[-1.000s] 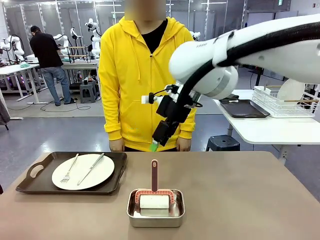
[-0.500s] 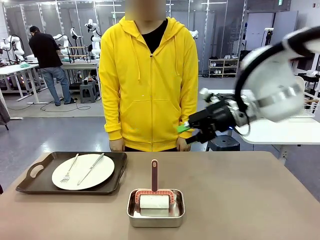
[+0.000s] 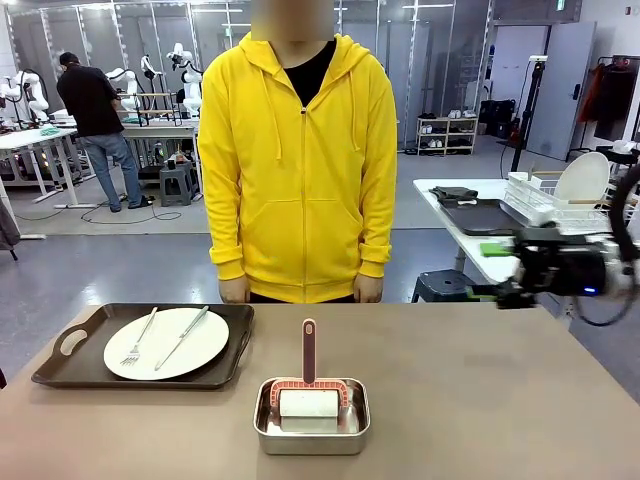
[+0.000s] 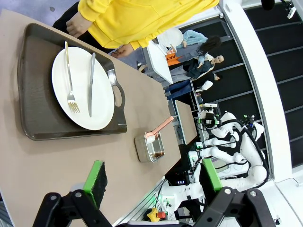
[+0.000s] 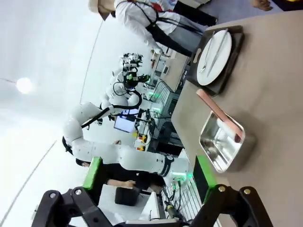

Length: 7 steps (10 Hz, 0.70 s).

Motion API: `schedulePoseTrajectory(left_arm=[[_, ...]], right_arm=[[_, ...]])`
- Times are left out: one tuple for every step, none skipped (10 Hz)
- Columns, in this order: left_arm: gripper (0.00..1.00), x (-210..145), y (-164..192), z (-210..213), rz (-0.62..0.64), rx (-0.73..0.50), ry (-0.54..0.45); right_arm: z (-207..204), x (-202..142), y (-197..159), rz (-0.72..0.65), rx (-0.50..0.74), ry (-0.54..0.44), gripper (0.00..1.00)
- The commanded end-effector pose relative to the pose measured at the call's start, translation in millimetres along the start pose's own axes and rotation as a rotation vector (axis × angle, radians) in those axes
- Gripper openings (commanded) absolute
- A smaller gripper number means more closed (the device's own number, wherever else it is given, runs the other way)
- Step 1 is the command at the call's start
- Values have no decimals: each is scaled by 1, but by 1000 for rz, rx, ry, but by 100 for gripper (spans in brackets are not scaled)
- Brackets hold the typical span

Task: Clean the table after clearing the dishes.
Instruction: When the right (or left) Handle tray is removed, use the right hand (or left hand) to clean the right (or left) side of the table with the Lint Roller.

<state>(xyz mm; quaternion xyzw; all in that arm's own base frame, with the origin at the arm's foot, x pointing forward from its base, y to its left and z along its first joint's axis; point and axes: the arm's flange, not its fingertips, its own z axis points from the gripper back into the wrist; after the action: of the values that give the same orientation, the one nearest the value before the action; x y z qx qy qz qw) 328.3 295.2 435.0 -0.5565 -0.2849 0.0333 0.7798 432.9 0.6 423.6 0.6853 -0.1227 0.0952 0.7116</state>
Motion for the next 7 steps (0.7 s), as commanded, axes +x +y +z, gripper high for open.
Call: schedulePoseTrajectory(left_arm=[[100,-1,-2,3,-3,-4,-1],[100,-1,-2,3,-3,-4,-1],[100,-1,-2,3,-3,-4,-1],[100,-1,-2,3,-3,-4,-1],[100,-1,-2,3,-3,-4,-1],[100,-1,-2,3,-3,-4,-1],[100,-1,-2,3,-3,-4,-1]], right_arm=[[59,13,-4,11,-31,-15,95],[100,18,-4,-6,-84,-36,95],[137,21,-1,-4,-106,-73,95],[172,22,0,-19,-126,-88,95],[205,20,-5,-16,-133,-83,95],[240,15,-12,-40,-151,-109,95],[268,9,-13,-46,-218,-129,95]])
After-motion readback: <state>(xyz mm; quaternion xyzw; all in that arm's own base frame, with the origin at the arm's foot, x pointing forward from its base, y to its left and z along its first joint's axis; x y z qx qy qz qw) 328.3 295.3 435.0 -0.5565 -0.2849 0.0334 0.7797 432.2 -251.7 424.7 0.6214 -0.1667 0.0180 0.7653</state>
